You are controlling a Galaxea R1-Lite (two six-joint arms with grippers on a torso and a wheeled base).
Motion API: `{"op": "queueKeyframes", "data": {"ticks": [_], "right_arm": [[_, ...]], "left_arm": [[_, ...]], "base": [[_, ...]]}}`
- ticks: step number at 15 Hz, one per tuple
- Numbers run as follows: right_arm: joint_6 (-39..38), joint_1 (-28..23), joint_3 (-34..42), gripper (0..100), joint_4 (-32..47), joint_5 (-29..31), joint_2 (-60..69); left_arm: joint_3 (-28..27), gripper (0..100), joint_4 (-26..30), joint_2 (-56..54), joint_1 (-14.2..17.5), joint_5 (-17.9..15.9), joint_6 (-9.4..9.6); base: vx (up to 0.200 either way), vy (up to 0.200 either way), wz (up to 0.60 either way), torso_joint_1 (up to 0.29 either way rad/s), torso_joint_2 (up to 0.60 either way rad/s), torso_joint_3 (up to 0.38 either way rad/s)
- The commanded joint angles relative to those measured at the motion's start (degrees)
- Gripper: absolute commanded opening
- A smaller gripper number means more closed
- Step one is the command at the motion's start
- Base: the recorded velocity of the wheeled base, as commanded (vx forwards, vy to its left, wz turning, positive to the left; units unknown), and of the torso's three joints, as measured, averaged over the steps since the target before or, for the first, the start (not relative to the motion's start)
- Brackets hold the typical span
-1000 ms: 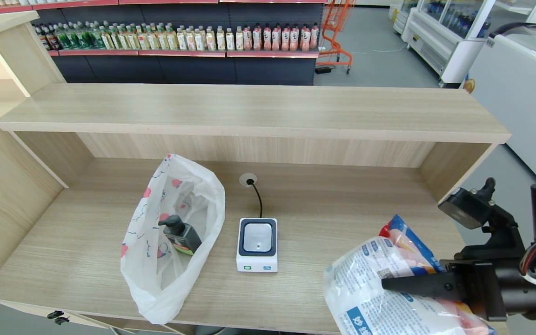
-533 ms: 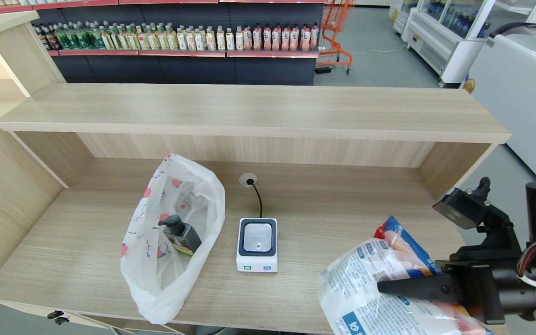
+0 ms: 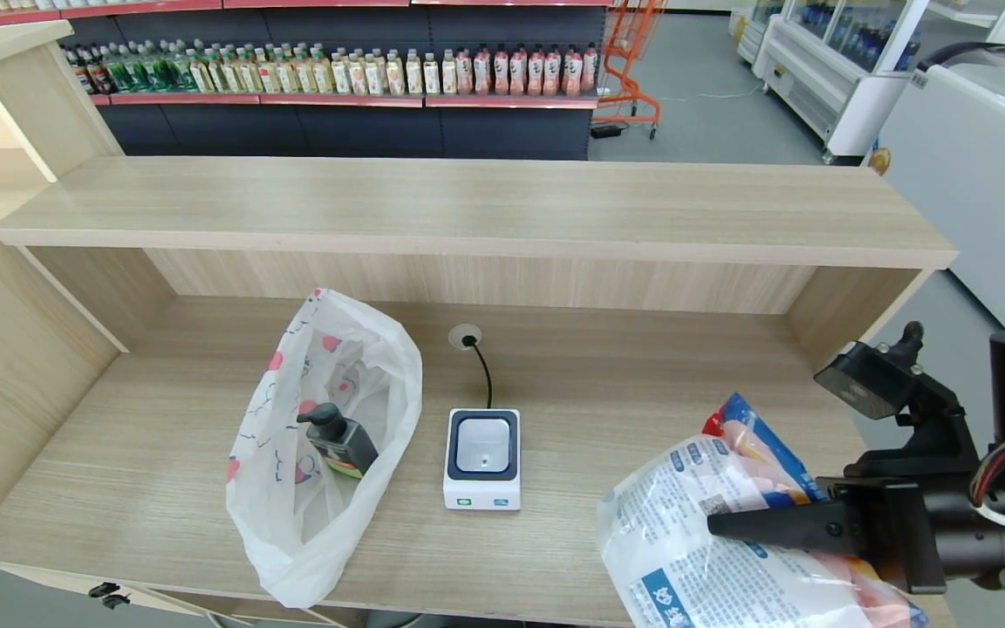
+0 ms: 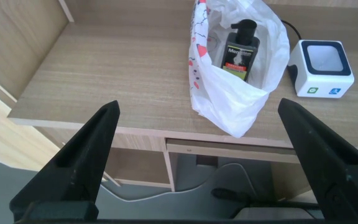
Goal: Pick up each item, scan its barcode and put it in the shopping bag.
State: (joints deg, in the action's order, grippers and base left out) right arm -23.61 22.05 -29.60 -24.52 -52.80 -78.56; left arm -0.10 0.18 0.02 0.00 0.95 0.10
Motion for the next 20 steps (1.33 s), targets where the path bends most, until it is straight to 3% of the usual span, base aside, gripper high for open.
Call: {"op": "queueKeyframes", "data": {"ticks": [1,3,5,6,9,15,20], "right_arm": [[0.85,-0.08,-0.55,0,-0.62,0.41,0.33],[10.96,-0.08,-0.99,0,-6.16,9.29,-0.11],[35.13,-1.4,0.24,0,-7.92,24.85,-0.19],[46.64,-4.12,1.74,0,-8.44,28.19,0.33],[53.76,-7.55,2.18,0,-13.63,27.05,1.48],[63.52,-3.16,8.86,0,-22.77,28.36,2.44],[68.53,0.71,8.68,0,-23.39,28.36,2.0]], "left_arm": [[0.01,100,-0.01,-0.02,0.0,0.02,-0.01],[0.01,100,-0.01,-0.02,0.0,0.02,-0.01],[0.01,100,-0.01,-0.02,0.0,0.02,-0.01],[0.01,100,-0.01,-0.02,0.0,0.02,-0.01],[0.01,100,-0.01,-0.02,0.0,0.02,-0.01],[0.01,100,-0.01,-0.02,0.0,0.02,-0.01],[0.01,100,-0.01,-0.02,0.0,0.02,0.17]], "base": [[0.0,0.0,0.0,0.0,0.0,0.0],[0.0,0.0,0.0,0.0,0.0,0.0],[0.0,0.0,0.0,0.0,0.0,0.0],[0.0,0.0,0.0,0.0,0.0,0.0],[0.0,0.0,0.0,0.0,0.0,0.0],[0.0,0.0,0.0,0.0,0.0,0.0],[0.0,0.0,0.0,0.0,0.0,0.0]]}}
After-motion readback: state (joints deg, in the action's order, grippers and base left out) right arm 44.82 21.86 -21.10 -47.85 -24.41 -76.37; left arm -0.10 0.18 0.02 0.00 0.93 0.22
